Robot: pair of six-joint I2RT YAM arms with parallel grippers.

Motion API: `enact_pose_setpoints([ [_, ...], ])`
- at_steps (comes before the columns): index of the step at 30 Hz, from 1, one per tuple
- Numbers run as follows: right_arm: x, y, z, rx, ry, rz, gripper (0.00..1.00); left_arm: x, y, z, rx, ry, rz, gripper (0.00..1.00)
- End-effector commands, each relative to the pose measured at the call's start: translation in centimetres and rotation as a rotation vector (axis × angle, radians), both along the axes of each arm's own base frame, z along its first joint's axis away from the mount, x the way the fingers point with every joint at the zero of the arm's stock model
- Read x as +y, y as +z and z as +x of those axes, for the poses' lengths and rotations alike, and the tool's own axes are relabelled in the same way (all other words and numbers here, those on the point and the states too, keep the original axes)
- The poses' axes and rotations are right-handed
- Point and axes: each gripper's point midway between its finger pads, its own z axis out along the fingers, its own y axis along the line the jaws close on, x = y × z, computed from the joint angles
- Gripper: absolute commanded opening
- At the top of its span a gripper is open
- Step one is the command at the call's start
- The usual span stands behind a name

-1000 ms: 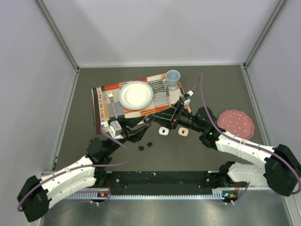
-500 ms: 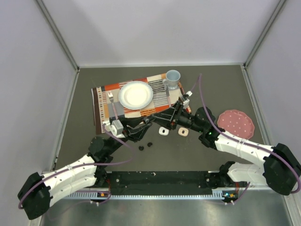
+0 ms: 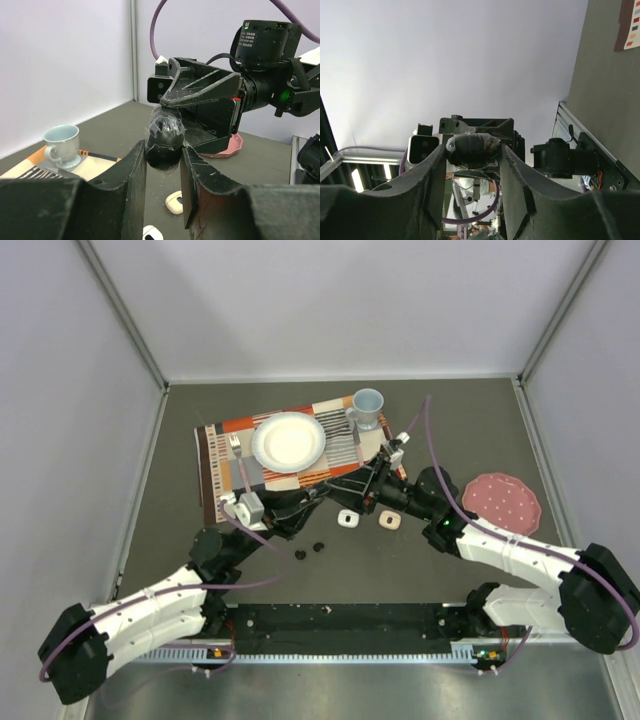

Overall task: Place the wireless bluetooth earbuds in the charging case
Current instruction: Pass from the right arm to the left, then open the charging case.

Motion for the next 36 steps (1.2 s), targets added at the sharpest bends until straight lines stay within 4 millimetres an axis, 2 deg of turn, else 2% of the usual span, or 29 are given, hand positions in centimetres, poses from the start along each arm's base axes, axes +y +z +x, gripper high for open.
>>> enact_pose_setpoints([
  [1,0.0,2.7,-0.6,-0.105,0.022,0.061,0.42,-0.3,2.3,-0.3,-0.037,-0.017,-0.031,0.00],
  [3,0.1,2.3,-0.6,-0.106,0.026,0.033,0.58,-0.3,2.3,-0.3,-0.039,-0.020,-0.029,0.00],
  [4,0.2,2.4,-0.6,-0.142,0.024,0.014,0.69,-0.3,2.2,-0.3,-0.039,-0.020,-0.027,0.00],
  [5,0.2,1.5,-0.4,-0.123,0.017,-0.033,0.73,-0.3,2.0,-0.3,-0.036,-0.017,-0.021,0.00],
  [7,-0.2,2.1,-0.3,-0.213,-0.011,-0.091,0.87,0.0,2.1,-0.3,-0.032,-0.008,-0.026,0.00],
  [8,-0.5,0.7,0.2,-0.188,-0.035,-0.176,0.89,0.1,2.0,-0.2,-0.023,-0.002,-0.029,0.00],
  [9,-0.8,0.5,0.4,-0.210,-0.052,-0.218,0.91,0.4,1.9,-0.3,-0.011,0.005,-0.025,0.00],
  [10,-1.4,2.2,0.5,-0.313,-0.080,-0.243,0.95,0.7,1.9,-0.1,-0.001,0.023,-0.031,0.00],
  [11,-1.9,2.5,1.0,-0.343,-0.118,-0.276,0.95,1.1,2.4,-0.3,-0.005,0.029,-0.038,0.00],
  [12,-2.5,1.5,1.0,-0.344,-0.127,-0.346,0.96,1.0,1.5,-0.1,0.027,0.035,-0.002,0.00],
  [13,-3.2,2.9,1.4,-0.452,-0.161,-0.388,0.96,1.1,1.2,-0.1,0.038,0.037,0.018,0.00],
  [14,-3.6,2.8,1.5,-0.474,-0.172,-0.427,0.96,1.4,2.1,-0.4,0.025,0.039,0.014,0.00],
  [15,-4.1,1.9,1.5,-0.478,-0.165,-0.493,0.96,1.3,1.0,-0.3,0.058,0.037,0.062,0.00],
  [17,-4.5,2.5,1.3,-0.576,-0.152,-0.541,0.96,1.4,1.7,-1.0,0.050,0.007,0.072,0.00],
  [19,-4.3,2.6,0.7,-0.634,-0.106,-0.563,0.96,1.3,1.1,-1.3,0.070,-0.019,0.105,0.00],
  [24,-3.4,2.6,-0.9,-0.710,-0.040,-0.582,0.95,1.1,1.0,-2.1,0.077,-0.065,0.122,0.00],
  [36,-2.0,1.4,-1.6,-0.697,0.023,-0.610,0.94,0.7,1.4,-2.3,0.059,-0.092,0.121,0.00],
])
